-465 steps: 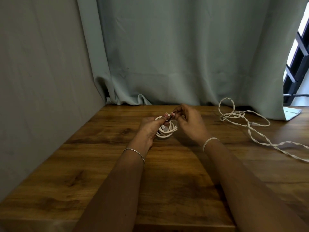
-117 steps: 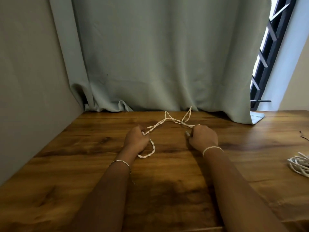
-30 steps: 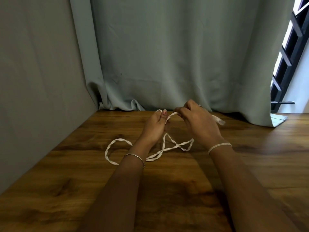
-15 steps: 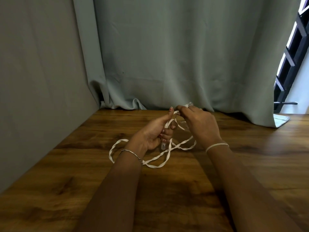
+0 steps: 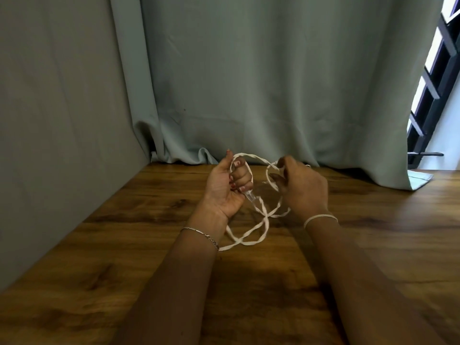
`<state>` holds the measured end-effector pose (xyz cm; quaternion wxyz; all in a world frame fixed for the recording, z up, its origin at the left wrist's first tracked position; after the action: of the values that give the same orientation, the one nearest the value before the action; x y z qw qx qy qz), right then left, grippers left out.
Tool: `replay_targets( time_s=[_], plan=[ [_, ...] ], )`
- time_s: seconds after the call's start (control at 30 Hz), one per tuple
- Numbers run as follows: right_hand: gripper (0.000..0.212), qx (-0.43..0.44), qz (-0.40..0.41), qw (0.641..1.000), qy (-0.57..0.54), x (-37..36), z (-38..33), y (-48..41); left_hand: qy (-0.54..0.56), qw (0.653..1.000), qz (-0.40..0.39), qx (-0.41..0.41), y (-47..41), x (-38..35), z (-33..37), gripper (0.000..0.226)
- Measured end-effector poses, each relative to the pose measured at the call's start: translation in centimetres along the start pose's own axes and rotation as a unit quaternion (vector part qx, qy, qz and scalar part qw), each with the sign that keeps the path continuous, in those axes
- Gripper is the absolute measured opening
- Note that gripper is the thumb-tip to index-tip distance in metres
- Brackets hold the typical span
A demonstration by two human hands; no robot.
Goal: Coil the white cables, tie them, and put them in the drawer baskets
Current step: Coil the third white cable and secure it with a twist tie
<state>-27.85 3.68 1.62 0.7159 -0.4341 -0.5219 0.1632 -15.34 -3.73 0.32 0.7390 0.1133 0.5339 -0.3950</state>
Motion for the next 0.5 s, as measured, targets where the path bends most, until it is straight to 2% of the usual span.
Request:
replay_targets(
  time_s=[0.13, 0.27, 0.5],
  plan=[
    [0.027, -0.099, -0.02, 0.995, 0.007, -0.7, 2.4, -0.1, 0.04, 0.998, 0.009, -0.041, -0.3, 0.3, 0.8, 0.052],
    [0.032, -0.179, -0.057, 0.982, -0.027, -1.7, 4.2, 0.1, 0.034, 0.994, 0.046, -0.09, -0.3, 1.1, 1.8, 0.049],
    [0.044, -0.07, 0.029, 0.986, 0.147, -0.3, 3.3, -0.1, 0.073, 0.974, 0.131, -0.169, 0.3, 2.6, 3.3, 0.048]
  ],
)
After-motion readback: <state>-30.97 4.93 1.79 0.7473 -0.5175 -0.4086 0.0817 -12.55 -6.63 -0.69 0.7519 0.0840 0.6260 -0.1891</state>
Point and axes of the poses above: each hand's wrist, its own y-axis away from the middle knuckle, its own x-axis out of the back of the hand, z = x × y, the point moved 5 cm from there along -y, towards the middle knuckle, and after that the axes turned 15 degrees about y, right-handed, at the moved point
